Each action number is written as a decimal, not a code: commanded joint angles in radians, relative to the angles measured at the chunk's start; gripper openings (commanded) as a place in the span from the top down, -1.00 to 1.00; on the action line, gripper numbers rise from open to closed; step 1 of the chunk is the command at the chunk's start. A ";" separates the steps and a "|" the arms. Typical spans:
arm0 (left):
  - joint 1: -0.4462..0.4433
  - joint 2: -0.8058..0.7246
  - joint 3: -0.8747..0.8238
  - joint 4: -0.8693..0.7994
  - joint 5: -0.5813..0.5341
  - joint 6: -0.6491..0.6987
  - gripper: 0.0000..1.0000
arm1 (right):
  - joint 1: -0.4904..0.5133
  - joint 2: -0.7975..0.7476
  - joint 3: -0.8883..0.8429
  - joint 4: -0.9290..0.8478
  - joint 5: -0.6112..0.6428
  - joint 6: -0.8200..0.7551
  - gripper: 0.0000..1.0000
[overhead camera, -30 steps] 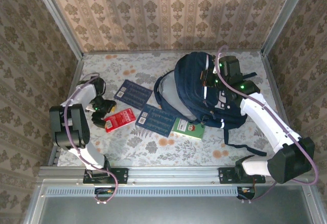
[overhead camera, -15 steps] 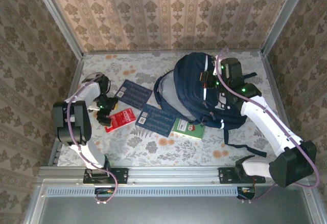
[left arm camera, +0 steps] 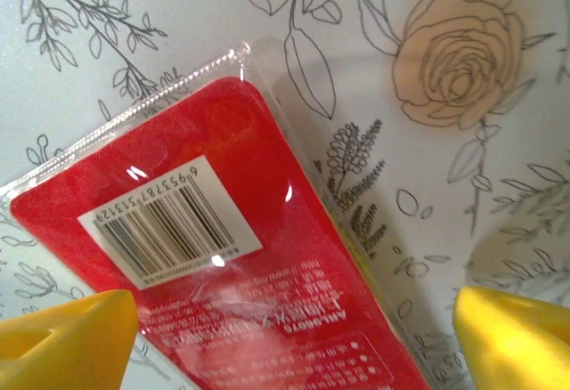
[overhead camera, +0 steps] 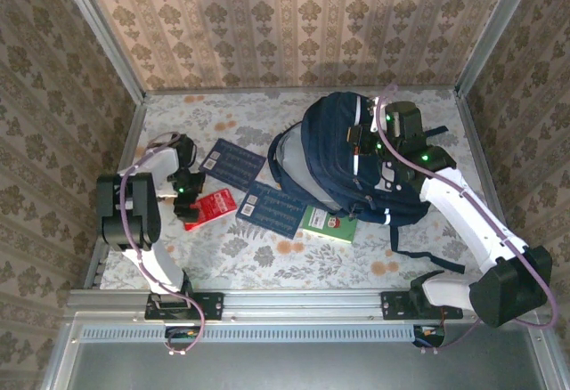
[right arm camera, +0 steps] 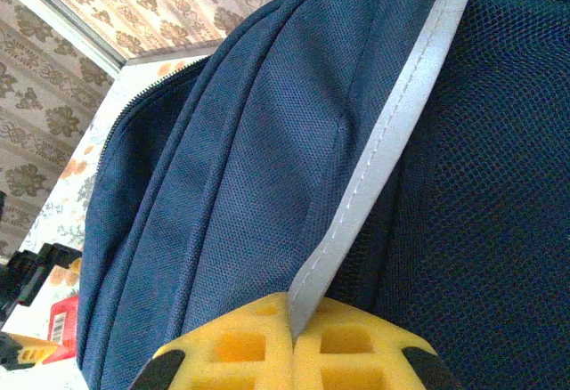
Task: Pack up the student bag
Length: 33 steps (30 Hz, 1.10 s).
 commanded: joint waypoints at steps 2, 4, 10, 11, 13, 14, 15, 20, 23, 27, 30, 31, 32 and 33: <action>-0.016 0.038 -0.005 -0.048 -0.038 -0.029 -0.70 | 0.008 -0.051 0.029 0.084 -0.023 -0.030 1.00; -0.017 0.038 -0.027 -0.032 -0.041 -0.033 -0.63 | 0.008 -0.054 0.033 0.077 -0.015 -0.036 1.00; -0.020 0.054 -0.057 -0.012 -0.045 0.000 -0.28 | 0.007 -0.060 0.038 0.063 -0.002 -0.047 1.00; -0.020 0.049 -0.060 -0.012 -0.049 0.006 -0.22 | 0.008 -0.060 0.037 0.062 0.002 -0.048 1.00; -0.020 0.035 -0.071 -0.013 -0.054 0.017 -0.12 | 0.008 -0.060 0.035 0.060 0.003 -0.048 1.00; -0.020 0.023 -0.078 -0.015 -0.060 0.025 -0.06 | 0.008 -0.059 0.035 0.058 0.003 -0.046 1.00; -0.018 0.011 -0.083 -0.020 -0.067 0.033 -0.01 | 0.008 -0.058 0.036 0.057 0.003 -0.047 1.00; 0.002 -0.048 -0.110 -0.040 -0.087 0.073 0.23 | 0.008 -0.061 0.039 0.053 0.002 -0.038 1.00; 0.015 -0.071 -0.121 -0.045 -0.092 0.099 0.44 | 0.007 -0.064 0.039 0.053 0.000 -0.030 1.00; 0.040 -0.096 -0.148 -0.027 -0.075 0.124 0.85 | 0.007 -0.067 0.043 0.047 0.004 -0.024 1.00; 0.055 -0.100 -0.151 -0.016 -0.055 0.140 1.00 | 0.008 -0.068 0.047 0.045 0.004 -0.016 1.00; 0.058 -0.100 -0.150 -0.016 -0.050 0.143 1.00 | 0.008 -0.069 0.046 0.046 0.003 -0.014 1.00; 0.060 -0.102 -0.147 -0.015 -0.042 0.146 1.00 | 0.008 -0.069 0.046 0.046 0.004 -0.009 1.00; 0.061 -0.106 -0.146 -0.015 -0.034 0.149 1.00 | 0.008 -0.069 0.048 0.045 0.004 -0.008 1.00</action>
